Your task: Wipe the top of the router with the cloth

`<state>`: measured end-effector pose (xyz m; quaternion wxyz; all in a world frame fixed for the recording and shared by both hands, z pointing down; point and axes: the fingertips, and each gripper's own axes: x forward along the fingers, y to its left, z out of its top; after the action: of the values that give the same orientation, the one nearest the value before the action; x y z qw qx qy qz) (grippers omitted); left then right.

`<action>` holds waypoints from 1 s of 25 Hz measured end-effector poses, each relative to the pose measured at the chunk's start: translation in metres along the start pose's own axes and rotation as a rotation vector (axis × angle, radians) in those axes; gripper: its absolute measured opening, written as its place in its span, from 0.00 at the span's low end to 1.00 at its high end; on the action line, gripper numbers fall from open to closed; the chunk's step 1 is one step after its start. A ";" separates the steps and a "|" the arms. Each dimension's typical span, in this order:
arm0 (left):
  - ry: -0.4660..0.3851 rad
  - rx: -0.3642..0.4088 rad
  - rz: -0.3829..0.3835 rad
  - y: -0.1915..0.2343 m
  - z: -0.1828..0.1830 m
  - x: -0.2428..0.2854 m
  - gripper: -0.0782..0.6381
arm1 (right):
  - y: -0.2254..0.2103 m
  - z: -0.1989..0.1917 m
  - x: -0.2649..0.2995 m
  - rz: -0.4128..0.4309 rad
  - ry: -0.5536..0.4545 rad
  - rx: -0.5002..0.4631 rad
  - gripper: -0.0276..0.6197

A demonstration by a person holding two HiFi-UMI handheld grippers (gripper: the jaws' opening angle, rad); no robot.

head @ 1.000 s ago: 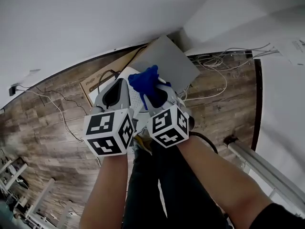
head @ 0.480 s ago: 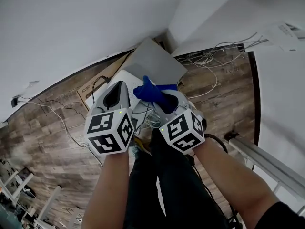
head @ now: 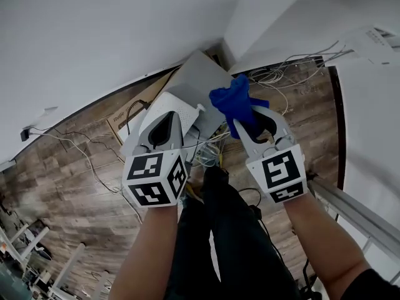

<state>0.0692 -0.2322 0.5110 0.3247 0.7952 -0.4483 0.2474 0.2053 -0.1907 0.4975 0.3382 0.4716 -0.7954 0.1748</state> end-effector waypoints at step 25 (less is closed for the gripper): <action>0.011 -0.037 0.008 -0.005 -0.029 0.024 0.11 | 0.037 -0.026 0.079 0.166 0.034 -0.133 0.24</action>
<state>0.0822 -0.2224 0.5453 0.3409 0.7858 -0.4544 0.2447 0.1572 -0.2069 0.5725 0.3663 0.3777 -0.8358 0.1570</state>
